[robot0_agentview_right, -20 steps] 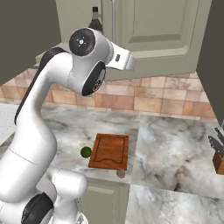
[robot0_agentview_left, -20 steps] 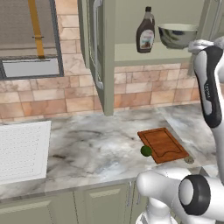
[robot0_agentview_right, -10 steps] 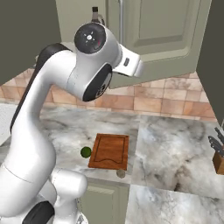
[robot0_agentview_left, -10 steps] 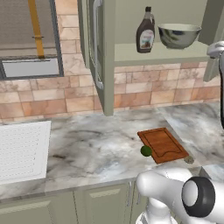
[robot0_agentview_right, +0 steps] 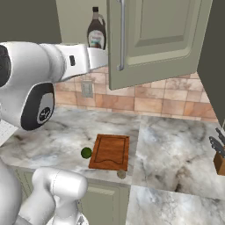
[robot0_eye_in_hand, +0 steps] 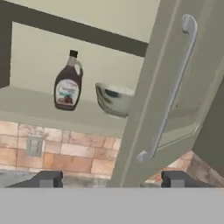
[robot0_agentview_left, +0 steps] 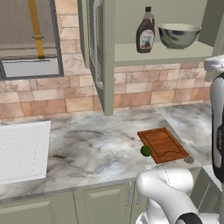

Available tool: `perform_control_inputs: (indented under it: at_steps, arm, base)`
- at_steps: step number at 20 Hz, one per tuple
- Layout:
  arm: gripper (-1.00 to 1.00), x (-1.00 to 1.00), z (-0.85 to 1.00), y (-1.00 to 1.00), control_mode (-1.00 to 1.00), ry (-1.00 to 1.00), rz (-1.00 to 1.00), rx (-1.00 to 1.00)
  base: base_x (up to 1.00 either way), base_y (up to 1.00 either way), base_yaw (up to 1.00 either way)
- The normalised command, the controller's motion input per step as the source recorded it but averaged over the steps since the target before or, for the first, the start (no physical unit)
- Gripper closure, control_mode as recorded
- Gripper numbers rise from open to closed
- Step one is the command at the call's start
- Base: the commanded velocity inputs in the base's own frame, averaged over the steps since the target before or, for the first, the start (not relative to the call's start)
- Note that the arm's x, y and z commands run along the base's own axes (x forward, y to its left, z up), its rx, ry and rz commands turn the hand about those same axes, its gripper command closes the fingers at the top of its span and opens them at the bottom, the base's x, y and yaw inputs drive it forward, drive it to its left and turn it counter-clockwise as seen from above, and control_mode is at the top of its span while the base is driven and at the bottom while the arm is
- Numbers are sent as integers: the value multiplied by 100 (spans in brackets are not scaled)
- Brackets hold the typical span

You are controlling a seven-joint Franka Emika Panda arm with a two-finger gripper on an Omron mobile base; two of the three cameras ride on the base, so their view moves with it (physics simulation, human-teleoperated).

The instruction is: Open the cabinet. Place the bowl and condiment on the counter. Then place the lime and garlic on the cutting board.

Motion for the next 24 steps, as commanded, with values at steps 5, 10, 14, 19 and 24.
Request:
perform_control_inputs:
  at_steps: [5,10,14,19,24]
  arm:
    - [-100,92,-1,93,-100,39,-5,-55]
    - [-100,100,-21,1,-100,28,-22,-38]
    - [-100,100,-19,-80,-100,30,-33,-20]
    - [-100,45,-19,-92,-100,13,-6,3]
    - [-100,-20,0,-93,-100,-1,-34,2]
  base:
    - [0,0,0]
    - [0,0,0]
    - [0,0,0]
    - [0,0,0]
    - [0,0,0]
